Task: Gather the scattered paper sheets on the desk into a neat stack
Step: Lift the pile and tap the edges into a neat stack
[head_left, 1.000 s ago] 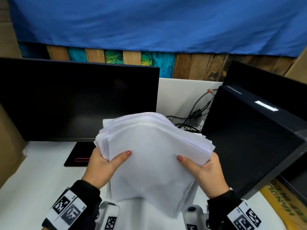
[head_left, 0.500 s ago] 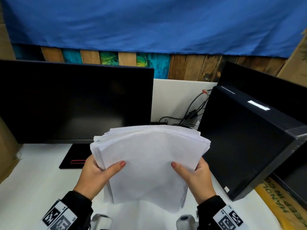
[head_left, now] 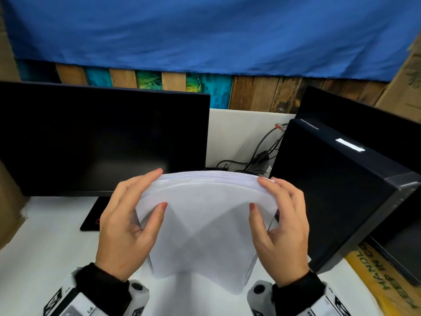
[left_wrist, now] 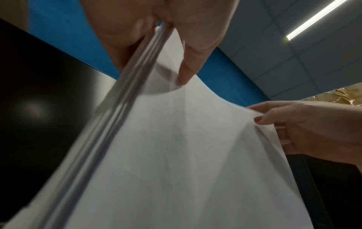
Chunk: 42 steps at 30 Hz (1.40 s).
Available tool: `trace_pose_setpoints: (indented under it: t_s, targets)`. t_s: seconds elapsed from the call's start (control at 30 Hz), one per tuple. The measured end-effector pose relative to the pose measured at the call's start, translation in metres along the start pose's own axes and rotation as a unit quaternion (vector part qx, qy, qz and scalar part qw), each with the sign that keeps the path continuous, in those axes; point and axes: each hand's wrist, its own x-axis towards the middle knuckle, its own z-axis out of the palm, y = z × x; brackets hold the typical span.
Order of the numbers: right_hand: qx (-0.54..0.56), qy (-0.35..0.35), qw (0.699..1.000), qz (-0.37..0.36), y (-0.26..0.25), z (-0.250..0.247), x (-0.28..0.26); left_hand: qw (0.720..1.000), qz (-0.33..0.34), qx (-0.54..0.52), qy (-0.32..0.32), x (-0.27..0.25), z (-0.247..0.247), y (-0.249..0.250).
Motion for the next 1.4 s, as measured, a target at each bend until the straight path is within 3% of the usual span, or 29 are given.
trace_pose_setpoints:
  t_s: [0.23, 0.4, 0.53, 0.63, 0.73, 0.87, 0.93, 1.07, 1.13, 1.3, 1.4]
  targets:
    - [0.002, -0.004, 1.000, 0.008, -0.002, 0.000, -0.005, 0.999, -0.004, 0.028, -0.017, 0.001, -0.005, 0.007]
    - [0.017, -0.011, 1.000, 0.018, 0.001, -0.003, -0.008, 0.999, -0.010, 0.044, 0.015, -0.007, -0.006, 0.001]
    - [0.108, -0.001, 0.991, 0.076, -0.002, -0.001, -0.008, 1.000, -0.004, 0.018, 0.018, -0.011, -0.002, 0.000]
    - [0.206, -0.008, 0.968, 0.142, 0.003, -0.002, -0.009, 0.996, -0.053, -0.058, 0.040, -0.012, -0.005, -0.006]
    - [0.278, -0.065, 0.936, 0.204, 0.018, -0.001, -0.009, 0.971, -0.153, -0.181, 0.043, -0.013, -0.005, -0.015]
    - [0.344, -0.142, 0.880, 0.296, 0.032, 0.009, -0.004, 0.916, -0.290, -0.263, -0.086, -0.014, 0.002, -0.028]
    - [0.348, -0.138, 0.875, 0.308, 0.033, 0.017, -0.002, 0.905, -0.312, -0.272, -0.095, -0.011, 0.010, -0.029]
    - [0.373, -0.115, 0.876, 0.283, 0.028, 0.015, 0.002, 0.910, -0.301, -0.280, -0.057, 0.001, 0.013, -0.023]
    - [0.385, -0.110, 0.876, 0.267, 0.032, 0.008, 0.000, 0.911, -0.289, -0.285, -0.071, 0.003, 0.006, -0.021]
    - [0.379, -0.152, 0.853, 0.326, 0.041, 0.009, -0.016, 0.905, -0.282, -0.303, -0.100, -0.009, 0.007, -0.022]
    - [0.380, -0.139, 0.857, 0.319, 0.029, 0.018, -0.017, 0.903, -0.284, -0.309, -0.090, -0.011, 0.013, -0.018]
